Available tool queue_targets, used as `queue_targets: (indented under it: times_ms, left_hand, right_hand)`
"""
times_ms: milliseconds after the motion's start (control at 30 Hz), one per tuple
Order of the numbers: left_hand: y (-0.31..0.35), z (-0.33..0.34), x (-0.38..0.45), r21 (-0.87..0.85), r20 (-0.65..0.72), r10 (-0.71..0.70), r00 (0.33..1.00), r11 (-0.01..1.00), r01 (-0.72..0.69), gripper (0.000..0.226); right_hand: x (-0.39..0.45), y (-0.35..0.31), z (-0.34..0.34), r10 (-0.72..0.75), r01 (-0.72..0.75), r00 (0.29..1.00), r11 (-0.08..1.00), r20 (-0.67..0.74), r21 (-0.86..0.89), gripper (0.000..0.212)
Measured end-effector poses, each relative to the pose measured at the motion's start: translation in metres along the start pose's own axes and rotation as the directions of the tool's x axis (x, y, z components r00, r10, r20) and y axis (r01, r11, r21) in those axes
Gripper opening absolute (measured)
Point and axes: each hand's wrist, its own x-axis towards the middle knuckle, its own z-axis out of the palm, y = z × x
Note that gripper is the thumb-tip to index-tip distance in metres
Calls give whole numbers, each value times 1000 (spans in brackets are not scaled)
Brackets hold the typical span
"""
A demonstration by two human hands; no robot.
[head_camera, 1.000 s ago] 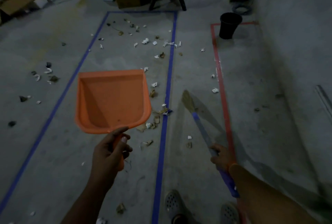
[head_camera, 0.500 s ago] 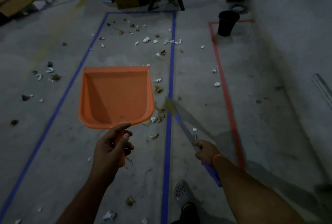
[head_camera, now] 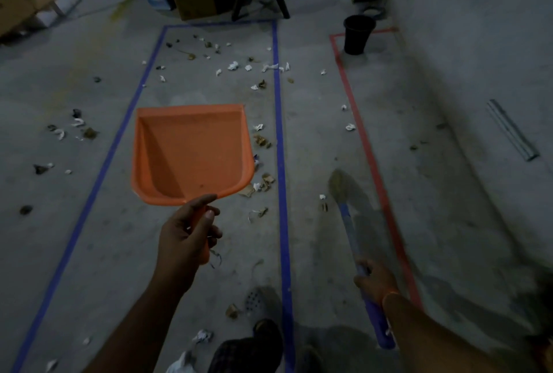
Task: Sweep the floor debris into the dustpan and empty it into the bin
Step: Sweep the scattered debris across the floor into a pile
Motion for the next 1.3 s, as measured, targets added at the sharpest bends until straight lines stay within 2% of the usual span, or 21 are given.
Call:
queue_targets:
  times_ms: [100, 200, 400, 467, 600, 767, 933, 1100, 1300]
  left_hand:
    - [-1, -20, 4, 24, 4, -9, 1000, 1000, 9, 27]
    - [-4, -44, 14, 23, 12, -25, 1000, 999, 25, 28]
    - [-8, -93, 65, 44, 40, -59, 997, 997, 57, 29]
    - [-5, -109, 85, 40, 56, -54, 997, 998, 51, 29]
    - [2, -133, 126, 42, 63, -50, 997, 998, 47, 29]
    - [15, -129, 168, 25, 90, -16, 996, 1000, 14, 27]
    - [33, -85, 204, 8, 170, 12, 985, 1000, -13, 27]
    - [44, -13, 247, 2, 238, 37, 970, 999, -39, 28]
    - [49, 108, 298, -14, 275, 54, 960, 999, -52, 28]
  right_hand:
    - [-7, 23, 32, 61, -61, 998, 998, 14, -2, 43]
    - [-19, 12, 75, 103, -101, 993, 994, 52, -30, 46]
    - [-14, -85, 151, 27, -21, 982, 999, 189, -37, 51]
    - [-1, -119, 166, -31, 35, 980, 999, 196, -17, 46]
    - [23, -169, 176, -112, 103, 980, 993, 164, 62, 53]
    - [38, -197, 141, -164, 154, 984, 980, 66, 127, 48]
    - [57, -199, 77, -92, 95, 995, 984, -27, 152, 47]
    - [95, -183, 3, -1, 21, 990, 990, -144, 140, 44]
    - [176, -161, -92, 156, -73, 955, 947, -251, 311, 42]
